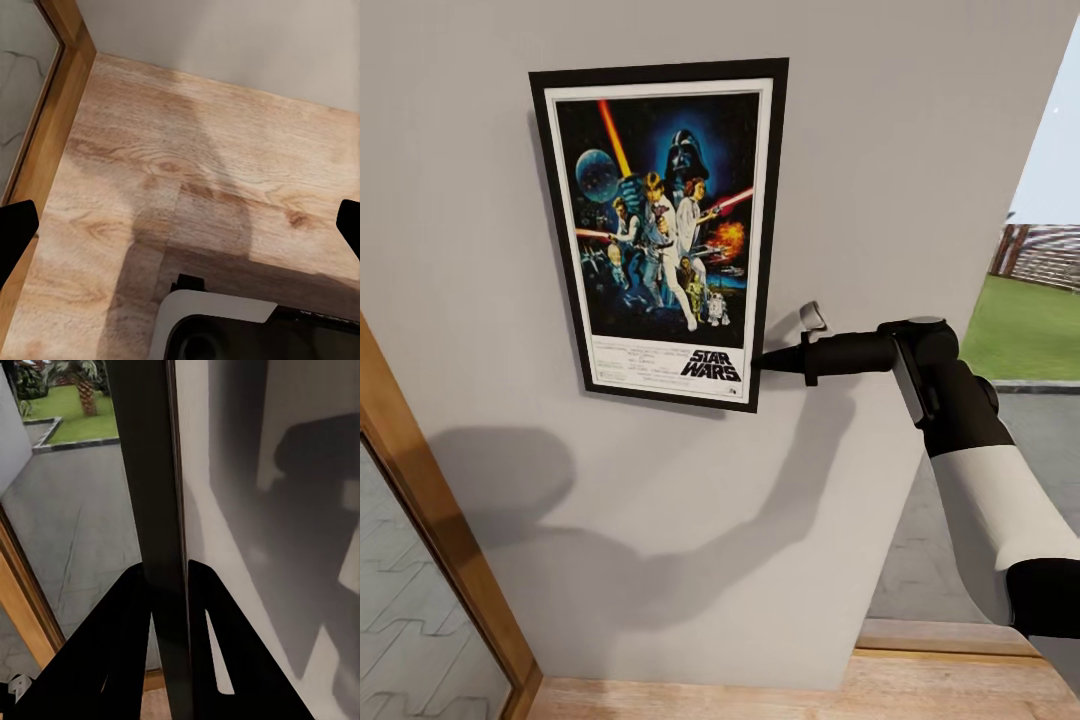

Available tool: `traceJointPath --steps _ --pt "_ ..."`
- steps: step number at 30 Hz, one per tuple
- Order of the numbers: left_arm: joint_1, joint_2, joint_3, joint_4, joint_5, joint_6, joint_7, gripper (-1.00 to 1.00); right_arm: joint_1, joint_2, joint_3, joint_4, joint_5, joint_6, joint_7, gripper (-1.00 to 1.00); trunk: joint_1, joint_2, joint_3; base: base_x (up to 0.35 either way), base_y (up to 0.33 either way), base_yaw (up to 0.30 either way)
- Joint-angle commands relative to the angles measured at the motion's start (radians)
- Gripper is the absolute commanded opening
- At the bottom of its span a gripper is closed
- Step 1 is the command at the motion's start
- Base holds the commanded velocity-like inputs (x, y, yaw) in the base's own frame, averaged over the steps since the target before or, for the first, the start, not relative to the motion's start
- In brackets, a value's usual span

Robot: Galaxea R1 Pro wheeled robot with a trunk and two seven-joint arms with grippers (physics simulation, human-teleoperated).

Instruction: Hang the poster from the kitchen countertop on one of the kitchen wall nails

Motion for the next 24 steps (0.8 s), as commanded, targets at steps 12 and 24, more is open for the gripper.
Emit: traceJointPath --steps 12,24 --pt "0.000 -0.001 0.006 -0.001 0.000 0.000 -0.009 1.00 -0.001 -0.001 0.001 0.000 -0.001 0.014 0.005 -1.00 0.001 -0.002 -0.002 0.053 0.069 0.000" --pt "0.000 -0.001 0.006 -0.001 0.000 -0.001 -0.009 1.00 -0.001 -0.001 0.001 0.000 -0.001 0.014 0.005 -1.00 0.001 -0.002 -0.002 0.005 0.064 0.000"
